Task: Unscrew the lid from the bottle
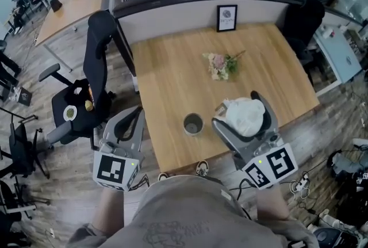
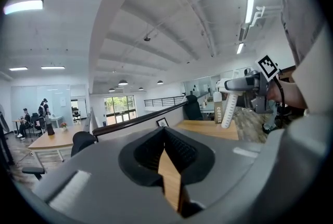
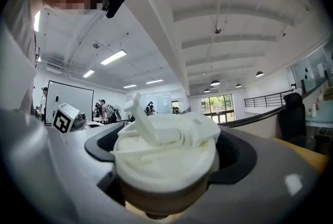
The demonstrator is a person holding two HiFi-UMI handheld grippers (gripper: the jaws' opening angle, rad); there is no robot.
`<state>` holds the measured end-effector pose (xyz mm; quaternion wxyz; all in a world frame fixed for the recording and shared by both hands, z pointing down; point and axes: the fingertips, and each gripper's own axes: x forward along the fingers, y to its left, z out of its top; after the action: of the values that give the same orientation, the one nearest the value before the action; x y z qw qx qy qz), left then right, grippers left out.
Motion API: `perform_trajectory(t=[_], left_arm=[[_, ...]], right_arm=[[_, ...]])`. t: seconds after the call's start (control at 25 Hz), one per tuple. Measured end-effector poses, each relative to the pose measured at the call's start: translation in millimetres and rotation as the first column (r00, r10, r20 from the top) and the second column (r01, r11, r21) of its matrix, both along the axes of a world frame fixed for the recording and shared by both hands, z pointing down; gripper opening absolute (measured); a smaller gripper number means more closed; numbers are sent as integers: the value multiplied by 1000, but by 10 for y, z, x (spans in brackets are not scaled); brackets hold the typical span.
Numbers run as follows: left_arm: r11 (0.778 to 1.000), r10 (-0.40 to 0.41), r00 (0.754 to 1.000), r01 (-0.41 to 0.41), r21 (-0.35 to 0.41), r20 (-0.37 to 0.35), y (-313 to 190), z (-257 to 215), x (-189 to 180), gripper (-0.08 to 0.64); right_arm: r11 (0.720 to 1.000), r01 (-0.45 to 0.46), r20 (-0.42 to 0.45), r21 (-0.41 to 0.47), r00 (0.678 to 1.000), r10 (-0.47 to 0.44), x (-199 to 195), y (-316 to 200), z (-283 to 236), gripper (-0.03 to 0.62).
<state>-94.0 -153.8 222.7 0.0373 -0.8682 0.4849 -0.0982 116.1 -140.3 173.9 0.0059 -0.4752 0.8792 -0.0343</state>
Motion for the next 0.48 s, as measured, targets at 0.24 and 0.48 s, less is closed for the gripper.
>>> perform_trajectory(t=[0.24,0.48], left_arm=[[1000,18,1000,-17,-19,13,126,43,70,2],[1000,17,1000,-17,-1,12,205,-36,85,2]], right_arm=[[998,-2,-23,-62,1000,0,-19,118,262,515],[999,1,-32,-52,999,-2,-22,186,248,515]])
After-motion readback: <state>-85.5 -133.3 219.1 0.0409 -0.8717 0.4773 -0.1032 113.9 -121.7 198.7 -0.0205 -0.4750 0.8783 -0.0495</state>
